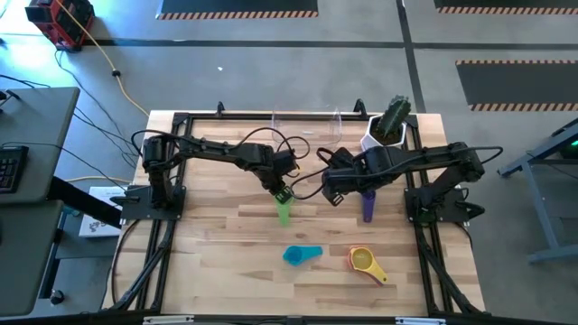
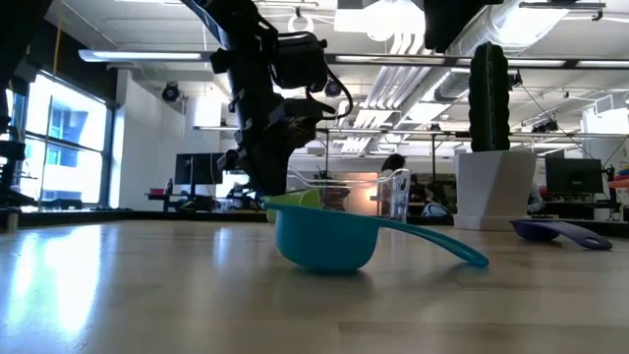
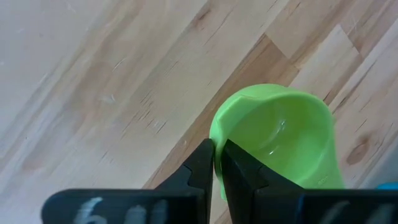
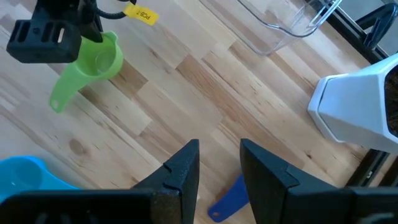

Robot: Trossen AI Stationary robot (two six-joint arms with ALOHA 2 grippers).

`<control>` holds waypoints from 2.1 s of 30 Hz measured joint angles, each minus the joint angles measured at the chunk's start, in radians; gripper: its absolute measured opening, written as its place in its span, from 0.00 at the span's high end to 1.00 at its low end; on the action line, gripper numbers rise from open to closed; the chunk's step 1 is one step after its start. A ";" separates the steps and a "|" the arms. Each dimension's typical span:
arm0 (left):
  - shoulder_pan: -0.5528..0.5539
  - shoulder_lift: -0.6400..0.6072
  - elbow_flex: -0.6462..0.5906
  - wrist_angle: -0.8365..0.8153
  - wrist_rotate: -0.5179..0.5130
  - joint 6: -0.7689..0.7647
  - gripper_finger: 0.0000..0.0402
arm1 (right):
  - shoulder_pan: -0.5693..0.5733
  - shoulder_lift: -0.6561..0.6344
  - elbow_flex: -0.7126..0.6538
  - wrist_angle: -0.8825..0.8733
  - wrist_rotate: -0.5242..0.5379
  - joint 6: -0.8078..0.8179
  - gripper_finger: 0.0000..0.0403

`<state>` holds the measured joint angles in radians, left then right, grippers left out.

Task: Nest measuring cups in basket
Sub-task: Stack the green measuring cup on top of the yellow measuring cup

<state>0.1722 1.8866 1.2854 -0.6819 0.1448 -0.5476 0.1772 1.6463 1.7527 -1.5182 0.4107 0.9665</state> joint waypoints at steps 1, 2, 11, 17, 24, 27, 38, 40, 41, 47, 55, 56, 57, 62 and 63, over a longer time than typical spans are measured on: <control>-0.002 0.000 0.000 0.000 0.000 0.000 0.94 | 0.000 0.000 0.000 0.000 -0.001 0.002 0.73; -0.003 0.000 0.000 0.000 0.000 0.000 0.94 | 0.000 0.000 0.000 0.000 -0.003 0.002 0.73; -0.009 0.000 0.000 0.000 0.003 -0.021 0.83 | 0.000 0.000 0.000 0.000 -0.026 0.002 0.73; 0.019 -0.016 -0.002 -0.013 0.060 -0.024 0.81 | 0.000 0.000 0.000 0.016 -0.026 0.049 0.73; 0.051 -0.085 -0.002 -0.055 0.134 -0.003 0.81 | 0.000 0.000 0.000 0.098 -0.030 0.076 0.73; 0.062 -0.127 -0.002 -0.123 0.124 0.041 0.81 | 0.000 0.000 0.000 0.148 -0.021 0.072 0.73; 0.109 -0.300 -0.002 -0.353 0.097 0.221 0.81 | -0.056 0.002 0.000 0.350 0.008 -0.007 0.67; 0.121 -0.335 -0.001 -0.385 0.095 0.244 0.81 | -0.071 0.003 0.000 0.381 0.005 -0.051 0.63; 0.127 -0.353 -0.001 -0.406 0.092 0.254 0.81 | -0.079 0.010 0.000 0.403 0.005 -0.076 0.62; 0.160 -0.488 -0.001 -0.449 -0.021 0.289 0.81 | -0.112 0.068 -0.001 0.513 -0.002 -0.217 0.59; 0.168 -0.653 -0.001 -0.497 -0.141 0.271 0.81 | -0.132 0.180 -0.001 0.544 -0.083 -0.261 0.59; 0.168 -0.671 -0.001 -0.503 -0.149 0.267 0.81 | -0.133 0.193 -0.001 0.550 -0.094 -0.261 0.59; 0.168 -0.689 -0.001 -0.511 -0.156 0.261 0.81 | -0.133 0.208 -0.001 0.550 -0.103 -0.260 0.59; 0.168 -0.770 -0.001 -0.537 -0.184 0.247 0.81 | -0.133 0.278 -0.001 0.557 -0.138 -0.230 0.59; 0.168 -0.783 -0.001 -0.536 -0.183 0.237 0.81 | -0.133 0.292 -0.001 0.561 -0.141 -0.222 0.59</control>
<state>0.3401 1.1035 1.2842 -1.2181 -0.0387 -0.3108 0.0444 1.9381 1.7515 -0.9569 0.2699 0.7448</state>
